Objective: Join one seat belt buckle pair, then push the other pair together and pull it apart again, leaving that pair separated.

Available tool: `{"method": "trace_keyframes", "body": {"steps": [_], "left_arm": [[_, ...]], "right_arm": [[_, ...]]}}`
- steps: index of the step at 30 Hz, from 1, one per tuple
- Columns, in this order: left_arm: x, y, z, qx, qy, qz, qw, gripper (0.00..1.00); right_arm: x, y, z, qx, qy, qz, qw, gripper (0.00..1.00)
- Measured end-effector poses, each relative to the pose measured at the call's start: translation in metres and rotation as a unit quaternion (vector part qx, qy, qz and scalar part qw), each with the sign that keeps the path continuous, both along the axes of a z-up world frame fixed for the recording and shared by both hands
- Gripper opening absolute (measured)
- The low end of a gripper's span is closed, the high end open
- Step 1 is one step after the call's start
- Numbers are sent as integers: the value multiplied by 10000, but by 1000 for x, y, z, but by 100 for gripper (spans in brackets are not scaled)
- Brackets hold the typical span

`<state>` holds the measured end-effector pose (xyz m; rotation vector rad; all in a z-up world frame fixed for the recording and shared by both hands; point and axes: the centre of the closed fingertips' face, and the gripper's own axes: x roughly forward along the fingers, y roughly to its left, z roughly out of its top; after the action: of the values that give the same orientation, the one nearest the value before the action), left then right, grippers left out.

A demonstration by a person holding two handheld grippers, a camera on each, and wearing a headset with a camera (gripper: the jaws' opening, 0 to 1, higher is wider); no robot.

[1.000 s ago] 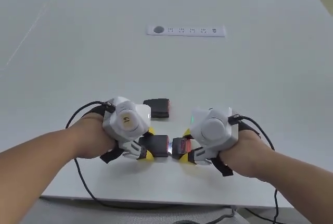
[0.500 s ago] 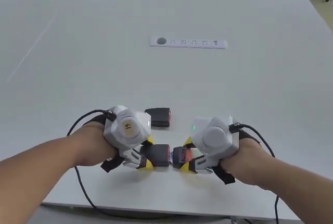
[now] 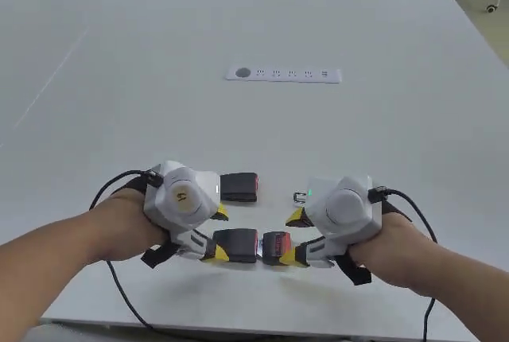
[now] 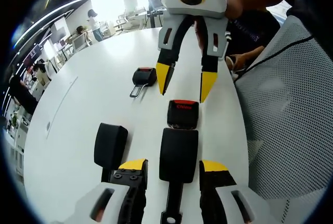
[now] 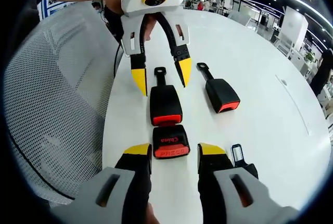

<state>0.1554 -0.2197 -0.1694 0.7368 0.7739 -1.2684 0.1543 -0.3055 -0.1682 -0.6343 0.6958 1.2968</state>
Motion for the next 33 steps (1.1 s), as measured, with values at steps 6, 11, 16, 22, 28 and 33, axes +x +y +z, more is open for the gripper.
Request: {"method": "trace_keyframes", "body": {"steps": [6,11,16,22,28,33], "left_arm": [[10,-4,9,-76,-122,67,9999,41],[23,-5,10,-32,-188,55,9998,40],[40,-5,11,-25,-240,92,9997,41],[63,-4,9,-9,-203,234,9995,42],[87,1,6,65,-303,235,9992,43],[99,9,-6,223,-292,150,9992,44]], "right_arm": [[24,-24,0,-48,-99,-315,9994,31],[30,-39,-2,-236,-110,-246,9994,27],[39,-45,0,-247,-170,-230,9993,28],[47,-49,-4,-364,-192,-127,9991,26],[58,-56,-2,-467,-271,-157,9984,28],[67,-66,-1,-613,-372,-175,9973,29]]}}
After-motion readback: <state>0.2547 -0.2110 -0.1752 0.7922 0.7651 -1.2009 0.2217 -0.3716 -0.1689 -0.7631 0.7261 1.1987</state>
